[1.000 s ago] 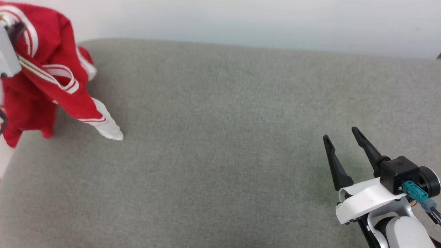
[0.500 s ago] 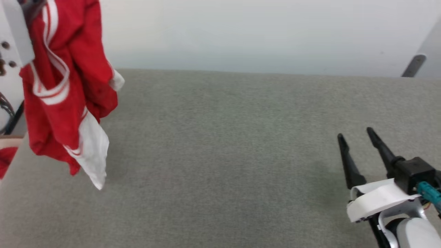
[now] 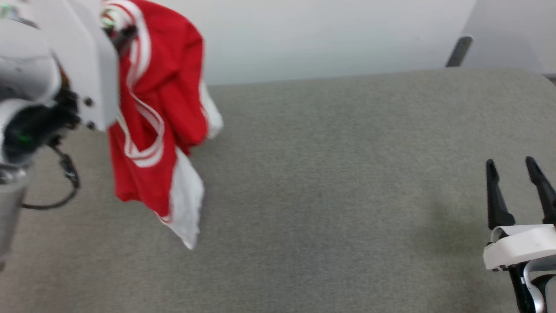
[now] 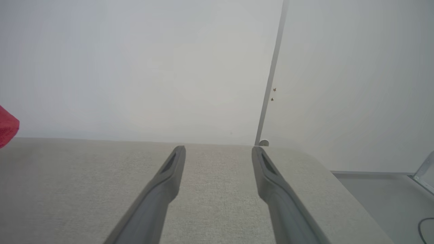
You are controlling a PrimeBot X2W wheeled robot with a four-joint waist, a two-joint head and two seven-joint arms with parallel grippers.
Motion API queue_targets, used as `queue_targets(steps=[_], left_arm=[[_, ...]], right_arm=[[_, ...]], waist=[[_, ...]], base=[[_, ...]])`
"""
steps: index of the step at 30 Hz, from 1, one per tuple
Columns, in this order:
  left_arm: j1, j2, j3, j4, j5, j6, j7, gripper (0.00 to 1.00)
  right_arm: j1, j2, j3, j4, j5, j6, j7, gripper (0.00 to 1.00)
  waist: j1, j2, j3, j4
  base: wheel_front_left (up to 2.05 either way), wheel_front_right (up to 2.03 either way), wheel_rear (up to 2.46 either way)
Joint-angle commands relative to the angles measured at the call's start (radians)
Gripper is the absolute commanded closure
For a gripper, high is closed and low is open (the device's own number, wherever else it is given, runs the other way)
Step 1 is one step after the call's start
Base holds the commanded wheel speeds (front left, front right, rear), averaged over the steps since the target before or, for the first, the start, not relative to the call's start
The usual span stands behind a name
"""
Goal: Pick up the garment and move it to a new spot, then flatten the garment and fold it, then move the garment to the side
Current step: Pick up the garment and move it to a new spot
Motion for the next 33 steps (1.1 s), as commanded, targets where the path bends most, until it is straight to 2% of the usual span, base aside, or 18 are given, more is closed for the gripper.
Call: queue_targets(steps=[1, 9, 14, 18, 33], left_arm=[[0.014, -0.016, -0.015, -0.021, 0.006, 0.011, 0.007, 1.0], [0.053, -0.092, -0.123, -0.051, 0.017, 0.019, 0.034, 1.0], [0.108, -0.159, -0.205, -0.017, 0.024, 0.014, 0.022, 1.0], [0.137, -0.188, -0.241, 0.006, 0.022, 0.01, 0.016, 1.0], [0.206, -0.263, -0.347, 0.222, 0.0, -0.074, -0.035, 1.0]], right_arm=[[-0.01, 0.007, -0.014, 0.002, -0.007, 0.0, -0.007, 0.0], [-0.024, 0.039, -0.077, 0.016, 0.0, 0.0, -0.032, 0.0], [-0.041, 0.062, -0.068, 0.052, 0.012, 0.0, -0.057, 0.0], [-0.053, 0.074, -0.052, 0.077, 0.021, 0.0, -0.07, 0.0], [-0.113, 0.091, 0.016, 0.201, 0.043, 0.0, -0.125, 0.0]], waist=[[0.0, 0.0, 0.046, -0.056], [0.0, 0.0, 0.111, -0.122], [0.0, 0.0, 0.156, -0.158], [0.0, 0.0, 0.177, -0.174], [0.0, 0.0, 0.196, -0.203]], base=[[0.0, 0.0, 0.0], [0.0, 0.0, 0.0], [0.0, 0.0, 0.0], [0.0, 0.0, 0.0], [0.0, 0.0, 0.0]])
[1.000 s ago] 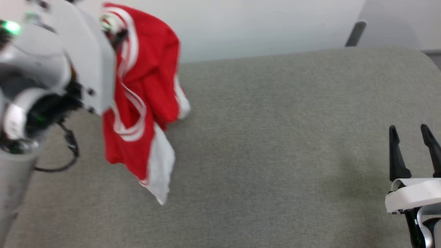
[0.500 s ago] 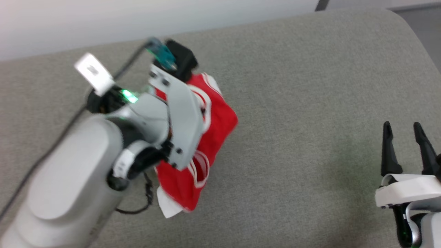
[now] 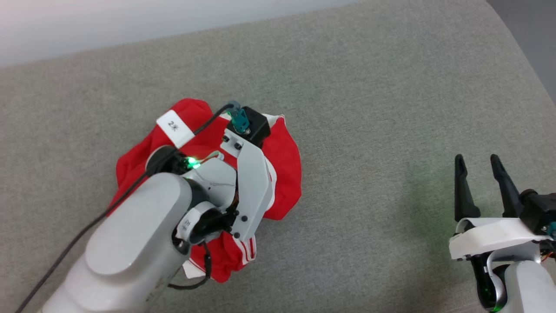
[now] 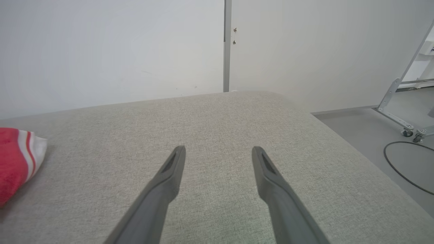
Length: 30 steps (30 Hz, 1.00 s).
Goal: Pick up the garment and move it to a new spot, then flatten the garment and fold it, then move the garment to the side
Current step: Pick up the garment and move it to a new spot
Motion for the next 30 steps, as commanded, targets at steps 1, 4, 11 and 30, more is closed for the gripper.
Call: queue_targets(steps=[1, 4, 11, 30], left_arm=[[0.008, -0.006, -0.004, 0.009, -0.007, -0.009, -0.005, 1.0], [0.0, -0.014, -0.007, 0.032, -0.013, -0.019, -0.011, 0.64], [-0.003, -0.018, -0.006, 0.036, -0.027, -0.038, -0.021, 0.0], [0.165, 0.076, 0.158, -0.121, -0.052, -0.015, -0.304, 0.0]], right_arm=[[-0.015, 0.0, 0.003, 0.005, 0.004, 0.0, -0.008, 0.0], [-0.011, -0.003, 0.009, 0.018, -0.004, 0.0, -0.008, 0.0], [0.012, -0.02, 0.016, 0.027, -0.013, 0.0, 0.001, 0.0], [0.091, -0.063, 0.061, -0.004, -0.021, 0.0, 0.052, 0.0]], waist=[[0.0, 0.0, -0.009, 0.004], [0.0, 0.0, -0.028, 0.016], [0.0, 0.0, -0.092, 0.068], [0.0, 0.0, -0.282, 0.223]], base=[[0.0, 0.0, 0.0], [0.0, 0.0, 0.0], [0.0, 0.0, 0.0], [0.0, 0.0, 0.0]])
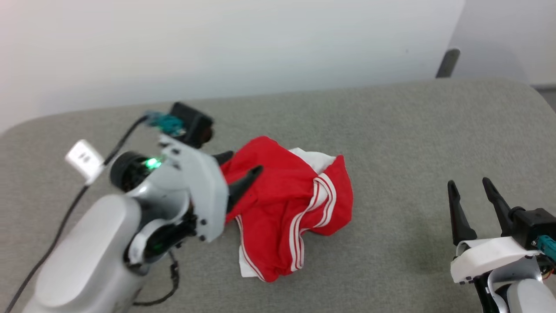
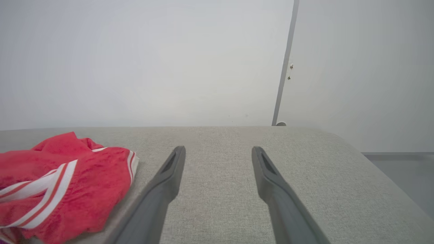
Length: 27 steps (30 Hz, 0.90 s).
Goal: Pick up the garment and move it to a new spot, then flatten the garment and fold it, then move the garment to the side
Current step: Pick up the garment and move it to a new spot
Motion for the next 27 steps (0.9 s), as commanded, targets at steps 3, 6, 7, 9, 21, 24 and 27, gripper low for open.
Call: queue_targets(steps=[3, 6, 7, 9, 21, 24, 27], left_arm=[[0.077, 0.028, 0.056, -0.034, -0.001, 0.013, -0.097, 0.0], [0.143, 0.056, 0.101, -0.057, 0.023, 0.009, -0.206, 0.0], [0.165, 0.069, 0.114, -0.063, 0.038, 0.006, -0.247, 0.0], [0.217, 0.08, 0.139, -0.062, 0.055, 0.011, -0.323, 0.0], [0.483, 0.113, 0.275, -0.013, 0.106, 0.015, -0.719, 0.0], [0.546, 0.115, 0.3, 0.005, 0.113, 0.022, -0.79, 0.0], [0.602, 0.109, 0.326, 0.028, 0.107, 0.028, -0.85, 0.0]], right_arm=[[0.027, -0.006, 0.008, -0.005, -0.01, 0.0, 0.005, 0.0], [0.039, -0.014, 0.012, -0.005, -0.006, 0.0, 0.004, 0.0], [0.043, -0.016, 0.015, -0.004, -0.003, 0.0, 0.002, 0.0], [0.047, -0.019, 0.017, -0.001, -0.001, 0.0, -0.001, 0.0], [0.089, -0.027, 0.011, 0.014, 0.006, 0.0, -0.011, 0.0], [0.11, -0.023, 0.002, 0.015, 0.006, 0.0, -0.014, 0.0], [0.121, -0.024, -0.007, 0.015, 0.006, 0.0, -0.018, 0.0]], waist=[[0.0, 0.0, -0.063, 0.054], [0.0, 0.0, -0.077, 0.065], [0.0, 0.0, -0.082, 0.066], [0.0, 0.0, -0.092, 0.071], [0.0, 0.0, -0.14, 0.096], [0.0, 0.0, -0.151, 0.103], [0.0, 0.0, -0.162, 0.114]], base=[[0.0, 0.0, 0.0], [0.0, 0.0, 0.0], [0.0, 0.0, 0.0], [0.0, 0.0, 0.0], [0.0, 0.0, 0.0], [0.0, 0.0, 0.0], [0.0, 0.0, 0.0]])
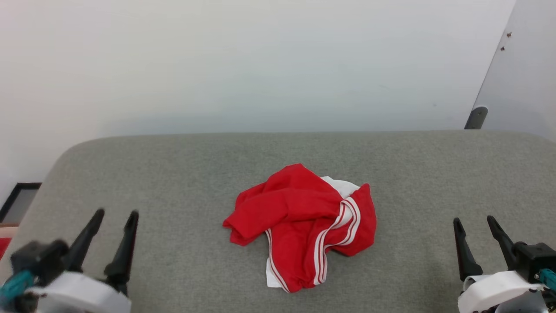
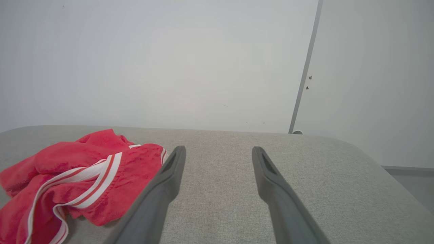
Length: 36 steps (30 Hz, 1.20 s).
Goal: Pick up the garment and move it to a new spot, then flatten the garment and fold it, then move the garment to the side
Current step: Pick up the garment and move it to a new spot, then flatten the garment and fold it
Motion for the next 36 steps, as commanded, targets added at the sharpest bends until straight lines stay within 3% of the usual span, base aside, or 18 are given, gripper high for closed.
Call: queue_targets(steps=[1, 12, 24, 30, 36], left_arm=[[0.033, -0.008, 0.015, 0.013, -0.01, 0.008, -0.027, 0.0], [0.145, -0.019, 0.089, 0.051, -0.03, 0.016, -0.11, 0.0], [0.194, -0.025, 0.146, 0.019, -0.035, 0.025, -0.124, 0.0], [0.176, -0.014, 0.135, 0.001, -0.053, 0.015, -0.089, 0.0], [0.118, 0.018, 0.103, -0.046, -0.09, -0.008, 0.024, 0.0]], right_arm=[[0.012, -0.002, -0.007, 0.0, -0.001, 0.0, -0.006, 0.0], [0.054, 0.003, -0.046, -0.021, -0.003, 0.0, 0.0, 0.0], [0.066, 0.014, -0.05, -0.038, -0.014, 0.0, 0.012, 0.0], [0.046, 0.016, -0.036, -0.049, -0.015, 0.0, 0.02, 0.0], [0.017, 0.01, -0.018, -0.05, -0.012, 0.0, 0.024, 0.0]], waist=[[0.0, -0.0001, -0.011, 0.013], [0.0, -0.0001, -0.027, 0.041], [0.0, -0.0001, -0.019, 0.051], [0.0, -0.0001, 0.003, 0.042], [0.0, -0.0001, 0.032, 0.022]], base=[[0.0, 0.0, 0.0], [0.0, 0.0, 0.0], [0.0, 0.0, 0.0], [0.0, 0.0, 0.0], [0.0, 0.0, 0.0]])
